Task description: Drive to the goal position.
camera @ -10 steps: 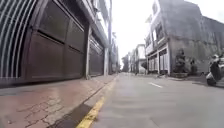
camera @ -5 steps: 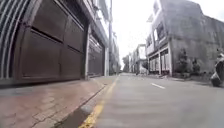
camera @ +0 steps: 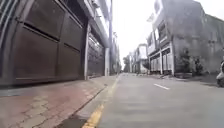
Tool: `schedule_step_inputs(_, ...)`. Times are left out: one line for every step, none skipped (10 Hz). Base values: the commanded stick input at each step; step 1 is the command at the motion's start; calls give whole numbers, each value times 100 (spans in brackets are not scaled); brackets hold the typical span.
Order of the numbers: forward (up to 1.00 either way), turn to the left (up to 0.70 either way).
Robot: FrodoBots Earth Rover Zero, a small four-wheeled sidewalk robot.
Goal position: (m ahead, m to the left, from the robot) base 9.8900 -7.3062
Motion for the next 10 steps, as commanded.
schedule_step_inputs(50,0)
schedule_step_inputs(50,0)
schedule_step_inputs(50,0)
schedule_step_inputs(50,0)
schedule_step_inputs(50,0)
schedule_step_inputs(50,0)
schedule_step_inputs(50,0)
schedule_step_inputs(50,0)
schedule_step_inputs(50,0)
schedule_step_inputs(50,0)
